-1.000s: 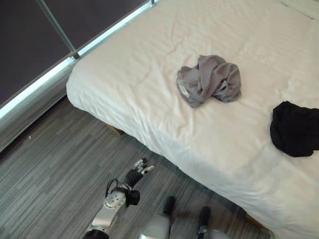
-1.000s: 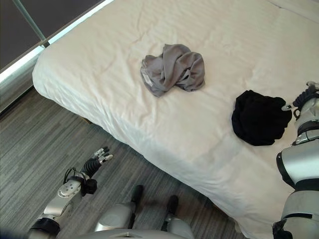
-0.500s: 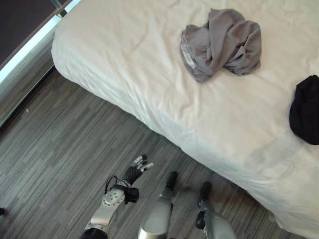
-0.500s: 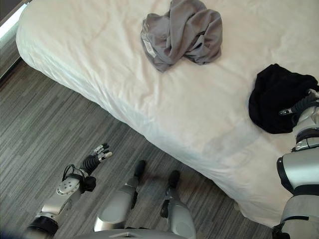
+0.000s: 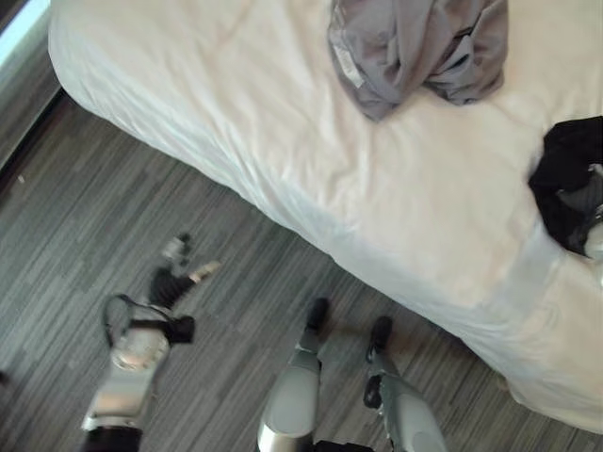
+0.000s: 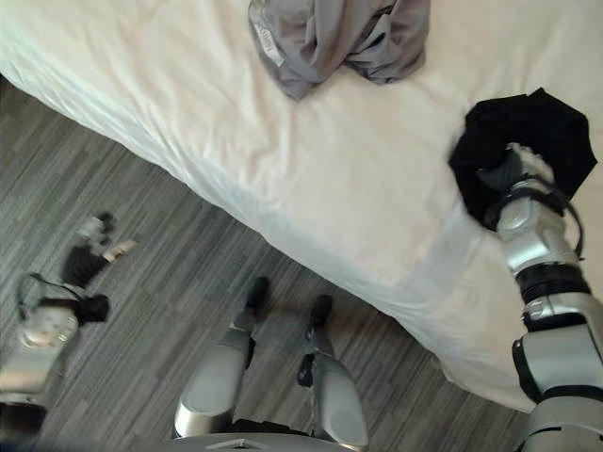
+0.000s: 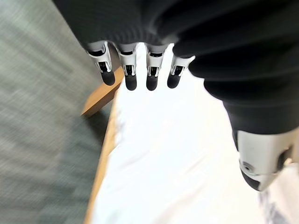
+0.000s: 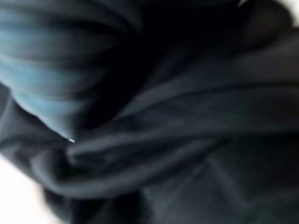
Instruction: Pick up bed clothes into laundry basket.
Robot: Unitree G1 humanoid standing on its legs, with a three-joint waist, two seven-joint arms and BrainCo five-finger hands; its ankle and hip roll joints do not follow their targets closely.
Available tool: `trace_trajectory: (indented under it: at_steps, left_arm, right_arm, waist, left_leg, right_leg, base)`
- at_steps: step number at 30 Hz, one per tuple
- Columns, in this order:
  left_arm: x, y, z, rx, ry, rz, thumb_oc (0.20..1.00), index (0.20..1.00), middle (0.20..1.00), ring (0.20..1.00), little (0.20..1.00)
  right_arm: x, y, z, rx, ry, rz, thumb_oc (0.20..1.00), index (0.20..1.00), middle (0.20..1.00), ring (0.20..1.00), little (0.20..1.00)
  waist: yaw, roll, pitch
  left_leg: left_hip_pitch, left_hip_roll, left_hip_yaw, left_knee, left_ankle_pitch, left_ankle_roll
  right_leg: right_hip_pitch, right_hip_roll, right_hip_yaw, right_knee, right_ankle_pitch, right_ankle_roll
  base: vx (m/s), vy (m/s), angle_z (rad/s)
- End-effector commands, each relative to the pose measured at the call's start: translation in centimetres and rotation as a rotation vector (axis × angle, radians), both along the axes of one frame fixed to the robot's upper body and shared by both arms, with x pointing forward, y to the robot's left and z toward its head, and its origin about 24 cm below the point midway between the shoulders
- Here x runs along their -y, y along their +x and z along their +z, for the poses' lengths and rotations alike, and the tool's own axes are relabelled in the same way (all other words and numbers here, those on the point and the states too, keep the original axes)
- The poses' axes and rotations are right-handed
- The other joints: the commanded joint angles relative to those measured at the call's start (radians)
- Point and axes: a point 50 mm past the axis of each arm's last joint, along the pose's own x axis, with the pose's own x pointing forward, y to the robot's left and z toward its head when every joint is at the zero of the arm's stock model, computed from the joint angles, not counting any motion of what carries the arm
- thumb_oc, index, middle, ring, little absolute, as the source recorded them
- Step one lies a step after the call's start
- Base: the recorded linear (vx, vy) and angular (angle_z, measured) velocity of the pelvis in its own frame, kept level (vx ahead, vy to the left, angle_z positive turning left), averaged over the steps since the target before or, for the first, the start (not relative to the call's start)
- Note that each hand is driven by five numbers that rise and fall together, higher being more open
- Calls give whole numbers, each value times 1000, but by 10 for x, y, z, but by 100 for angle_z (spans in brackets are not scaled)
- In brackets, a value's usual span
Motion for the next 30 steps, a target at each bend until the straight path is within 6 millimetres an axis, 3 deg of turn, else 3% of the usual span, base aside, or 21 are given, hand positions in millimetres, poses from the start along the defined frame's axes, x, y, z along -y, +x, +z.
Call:
trace_trajectory:
  at_steps: [1, 2, 3, 4, 6, 9, 10, 12, 13, 15, 18, 20, 23, 30]
  left_arm:
    - [21, 18, 45, 143, 228, -91, 1000, 1000, 1000, 1000, 1000]
    - [21, 18, 45, 143, 228, -91, 1000, 1000, 1000, 1000, 1000]
    - [23, 35, 108, 250, 415, -101, 1000, 1000, 1000, 1000, 1000]
    - [30, 43, 130, 285, 483, -114, 1000, 1000, 1000, 1000, 1000]
    - [33, 48, 143, 298, 528, -111, 1000, 1000, 1000, 1000, 1000]
    - [34, 49, 143, 299, 530, -114, 1000, 1000, 1000, 1000, 1000]
    - [31, 64, 179, 290, 598, -67, 1000, 1000, 1000, 1000, 1000]
    - [32, 80, 203, 262, 607, -37, 1000, 1000, 1000, 1000, 1000]
    - [35, 82, 206, 265, 613, -43, 1000, 1000, 1000, 1000, 1000]
    - [20, 86, 233, 241, 640, 86, 1000, 1000, 1000, 1000, 1000]
    - [15, 86, 254, 228, 688, 162, 1000, 1000, 1000, 1000, 1000]
    - [1, 83, 269, 192, 671, 248, 1000, 1000, 1000, 1000, 1000]
    - [0, 77, 287, 197, 698, 287, 1000, 1000, 1000, 1000, 1000]
    - [5, 71, 311, 233, 689, 329, 1000, 1000, 1000, 1000, 1000]
  right_arm:
    - [-23, -6, -64, -241, 85, 87, 200, 200, 200, 200, 200]
    - [-23, -6, -64, -241, 85, 86, 200, 200, 200, 200, 200]
    - [-32, -21, -84, -278, 157, 132, 200, 200, 200, 200, 200]
    - [-32, -29, -95, -299, 193, 127, 200, 200, 200, 200, 200]
    - [-35, -33, -100, -311, 213, 137, 200, 200, 200, 200, 200]
    - [-35, -34, -101, -310, 215, 134, 200, 200, 200, 200, 200]
    - [-52, -47, -126, -364, 285, 173, 200, 200, 200, 200, 200]
    - [-61, -57, -141, -393, 344, 183, 200, 200, 200, 200, 200]
    - [-61, -57, -141, -390, 352, 180, 200, 200, 200, 200, 200]
    - [-72, -60, -149, -398, 399, 202, 200, 200, 200, 200, 200]
    - [-79, -61, -150, -390, 426, 219, 200, 200, 200, 200, 200]
    - [-85, -61, -146, -368, 429, 251, 200, 200, 200, 200, 200]
    - [-86, -62, -144, -343, 450, 247, 200, 200, 200, 200, 200]
    - [-92, -71, -149, -338, 484, 252, 200, 200, 200, 200, 200]
  waist:
    - [-17, -3, -64]
    - [-16, -3, -64]
    - [-58, -10, -90]
    - [-66, -15, -98]
    - [-78, -19, -108]
    - [-73, -20, -107]
    - [-135, -19, -140]
    - [-156, -35, -156]
    - [-149, -41, -154]
    - [-187, -59, -172]
    - [-200, -83, -177]
    - [-236, -103, -185]
    - [-252, -118, -187]
    - [-293, -114, -184]
  left_leg:
    - [-18, 26, -49, -51, 53, -6]
    - [-19, 26, -49, -51, 54, -6]
    - [-3, 33, -38, -51, 46, -8]
    - [8, 34, -35, -51, 43, -8]
    - [11, 35, -34, -51, 41, -7]
    - [11, 34, -33, -51, 41, -7]
    - [31, 40, -18, -51, 34, -4]
    - [39, 48, -3, -51, 30, 0]
    - [39, 48, -3, -51, 29, 0]
    - [42, 61, 11, -51, 29, 1]
    - [40, 70, 22, -51, 29, 0]
    - [33, 82, 37, -51, 28, -1]
    - [19, 90, 45, -51, 28, -2]
    - [-9, 93, 61, -51, 23, 0]
  right_leg:
    - [28, -57, 1, 13, 20, 54]
    - [27, -57, 1, 13, 20, 54]
    - [39, -58, 2, 13, 18, 60]
    - [48, -58, 3, 13, 16, 61]
    - [51, -59, 5, 13, 14, 63]
    - [51, -59, 5, 13, 14, 63]
    - [60, -57, 14, 13, 15, 70]
    - [58, -55, 27, 13, 19, 76]
    - [57, -55, 28, 13, 19, 76]
    - [50, -44, 42, 13, 29, 81]
    - [40, -38, 52, 13, 37, 85]
    - [25, -29, 68, 13, 48, 88]
    - [5, -22, 77, 13, 56, 90]
    - [-38, -20, 101, 13, 68, 93]
  base:
    - [0, 0, 0]
    - [16, 2, -5]
    - [0, 0, 0]
    - [0, 0, 0]
    - [5, 0, -4]
    - [13, 1, -16]
    - [37, 6, -14]
    - [28, 6, 13]
    - [15, -18, -10]
    - [19, -40, -37]
    - [12, -28, -19]
    - [18, -14, -18]
    - [8, -1, -17]
    - [24, 30, -9]
